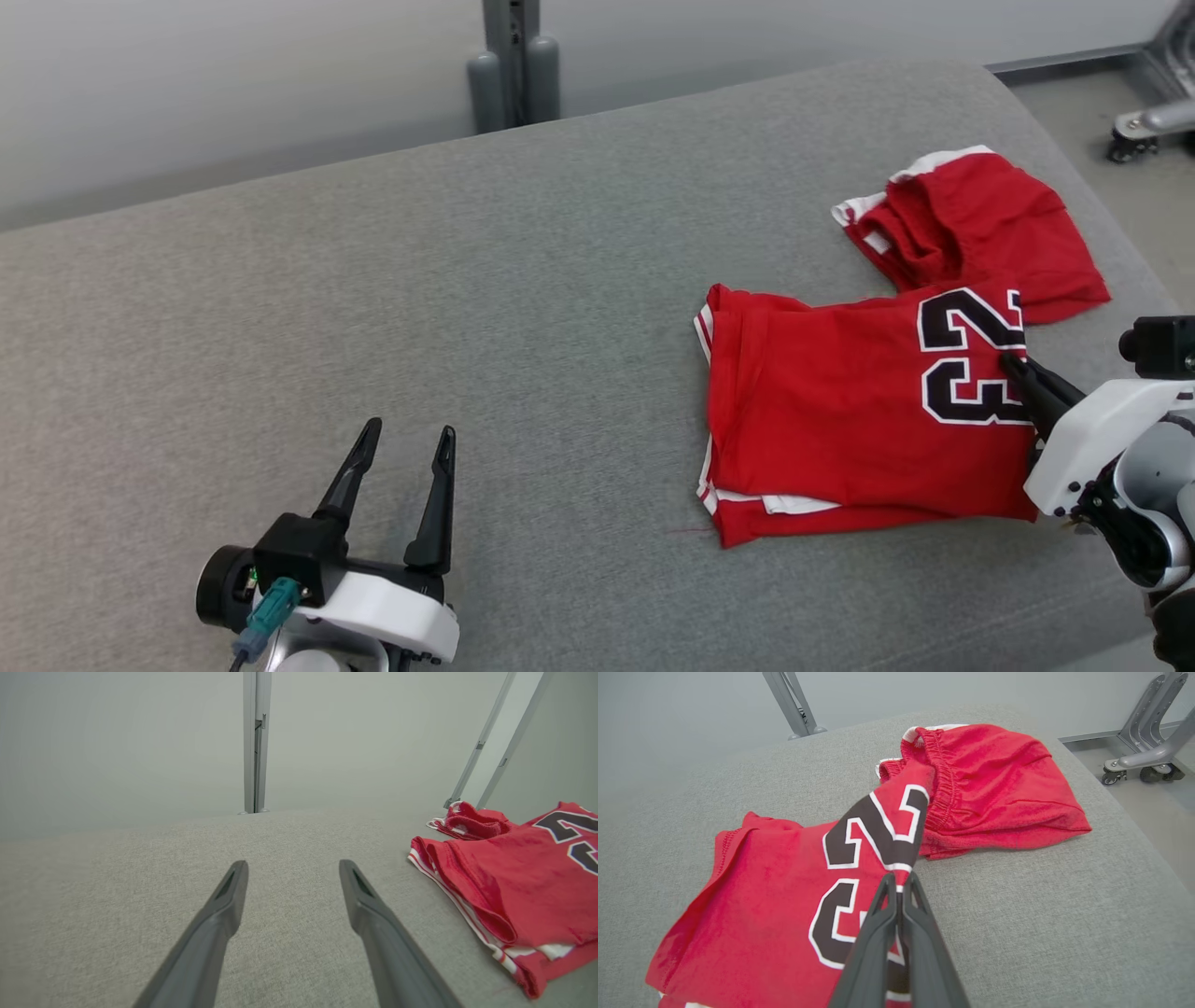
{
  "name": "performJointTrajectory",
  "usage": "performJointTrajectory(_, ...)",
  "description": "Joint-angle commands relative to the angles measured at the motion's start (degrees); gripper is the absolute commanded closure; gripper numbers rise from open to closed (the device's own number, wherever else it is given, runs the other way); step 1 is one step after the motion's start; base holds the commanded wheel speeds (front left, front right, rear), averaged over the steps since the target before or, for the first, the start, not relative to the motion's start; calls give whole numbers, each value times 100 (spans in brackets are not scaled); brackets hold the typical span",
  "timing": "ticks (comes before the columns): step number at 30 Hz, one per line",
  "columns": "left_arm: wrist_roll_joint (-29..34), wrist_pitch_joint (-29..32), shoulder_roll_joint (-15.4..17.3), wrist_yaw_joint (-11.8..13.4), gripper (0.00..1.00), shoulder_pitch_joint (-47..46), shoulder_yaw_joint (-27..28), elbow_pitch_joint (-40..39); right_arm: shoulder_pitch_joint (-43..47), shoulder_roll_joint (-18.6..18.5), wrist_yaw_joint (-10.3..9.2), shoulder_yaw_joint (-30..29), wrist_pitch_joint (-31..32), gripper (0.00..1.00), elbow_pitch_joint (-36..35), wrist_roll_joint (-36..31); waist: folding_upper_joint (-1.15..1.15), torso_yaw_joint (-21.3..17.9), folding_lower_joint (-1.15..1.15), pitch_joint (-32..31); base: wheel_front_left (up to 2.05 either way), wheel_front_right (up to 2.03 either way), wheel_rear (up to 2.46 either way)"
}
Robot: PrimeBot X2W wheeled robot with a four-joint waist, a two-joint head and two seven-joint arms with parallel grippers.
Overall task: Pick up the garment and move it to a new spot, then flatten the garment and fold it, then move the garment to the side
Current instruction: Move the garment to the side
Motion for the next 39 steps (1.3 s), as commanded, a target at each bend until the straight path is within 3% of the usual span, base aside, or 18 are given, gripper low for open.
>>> performJointTrajectory(1,38,-24,37,-20,0,-116,1,4,-81,-36,1,13,-39,100,-43,-37,0,-247,0,87,0,0,0)
performJointTrajectory(7,48,-24,32,-60,0,-220,-72,79,-284,-80,1,98,-38,100,-113,-129,0,-275,0,107,0,0,0)
performJointTrajectory(21,-28,-24,15,-5,0,-265,-54,98,-1331,-413,1,-59,276,100,-45,-359,0,370,0,92,0,0,0)
performJointTrajectory(32,-66,-24,8,24,0,-299,-65,95,-1848,-1052,1,-447,162,100,461,-649,0,863,0,199,0,0,0)
performJointTrajectory(39,-20,-24,5,7,0,-333,-59,60,-1978,-1499,1,-890,-44,100,1148,-1091,0,1143,0,371,0,0,0)
